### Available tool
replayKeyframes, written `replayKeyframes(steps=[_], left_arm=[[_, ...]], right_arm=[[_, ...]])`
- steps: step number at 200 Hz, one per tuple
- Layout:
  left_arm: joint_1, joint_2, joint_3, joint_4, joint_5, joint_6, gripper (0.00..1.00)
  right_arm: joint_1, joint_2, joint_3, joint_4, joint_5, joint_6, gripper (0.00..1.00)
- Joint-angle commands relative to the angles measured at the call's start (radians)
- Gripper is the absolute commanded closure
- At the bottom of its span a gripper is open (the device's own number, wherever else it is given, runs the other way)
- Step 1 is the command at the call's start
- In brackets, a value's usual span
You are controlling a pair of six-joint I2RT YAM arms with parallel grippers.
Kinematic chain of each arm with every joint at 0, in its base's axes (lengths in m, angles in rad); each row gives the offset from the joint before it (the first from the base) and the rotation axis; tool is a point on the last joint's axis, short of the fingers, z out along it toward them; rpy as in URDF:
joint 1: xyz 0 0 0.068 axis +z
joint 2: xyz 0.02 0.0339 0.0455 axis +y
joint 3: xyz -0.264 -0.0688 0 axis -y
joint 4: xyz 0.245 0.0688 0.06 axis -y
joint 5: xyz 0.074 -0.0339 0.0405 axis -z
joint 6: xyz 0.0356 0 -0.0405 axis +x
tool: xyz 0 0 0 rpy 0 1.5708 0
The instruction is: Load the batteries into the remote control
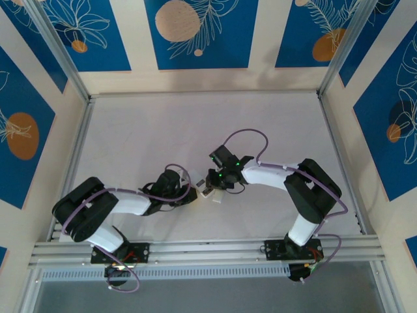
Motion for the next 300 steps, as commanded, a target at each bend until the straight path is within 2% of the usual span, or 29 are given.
replayKeyframes(steps=[1, 13, 42, 64, 74, 82, 102, 128, 159, 186, 242, 300], left_arm=[[-0.012, -0.031, 0.017, -0.055, -0.024, 0.034, 1.0], [-0.012, -0.051, 0.017, -0.079, -0.031, 0.041, 1.0], [-0.012, -0.122, 0.027, -0.173, -0.053, 0.077, 0.93], [-0.014, -0.172, 0.029, -0.2, -0.045, 0.111, 0.78], [-0.016, -0.18, 0.034, -0.196, -0.028, 0.13, 0.66], [-0.019, -0.179, 0.04, -0.193, -0.015, 0.141, 0.62], [-0.027, -0.154, 0.052, -0.181, 0.013, 0.15, 0.7], [-0.031, -0.096, 0.051, -0.13, 0.038, 0.125, 0.67], [-0.034, -0.022, 0.038, 0.021, 0.086, 0.077, 0.63], [-0.035, 0.024, 0.041, 0.076, 0.083, 0.05, 0.63], [-0.035, 0.046, 0.041, 0.061, 0.039, 0.029, 0.66], [-0.033, 0.076, 0.023, 0.158, 0.034, -0.025, 0.68]], right_arm=[[-0.001, -0.026, 0.014, -0.026, 0.023, -0.003, 0.76], [-0.004, -0.038, 0.009, -0.029, 0.029, -0.005, 0.73], [-0.008, -0.062, -0.007, -0.017, 0.024, 0.0, 0.71], [-0.008, -0.07, -0.023, -0.001, 0.022, 0.007, 0.7], [-0.01, -0.071, -0.028, 0.004, 0.024, 0.007, 0.7], [-0.012, -0.071, -0.032, 0.011, 0.021, 0.009, 0.7], [-0.016, -0.071, -0.04, 0.024, 0.017, 0.014, 0.7], [-0.017, -0.076, -0.047, 0.032, 0.013, 0.017, 0.7], [-0.018, -0.079, -0.057, 0.04, 0.011, 0.021, 0.7], [-0.024, -0.085, -0.072, 0.048, 0.007, 0.029, 0.7], [-0.021, -0.088, -0.088, 0.06, 0.003, 0.038, 0.7], [-0.012, -0.084, -0.092, 0.063, 0.0, 0.045, 0.7]])
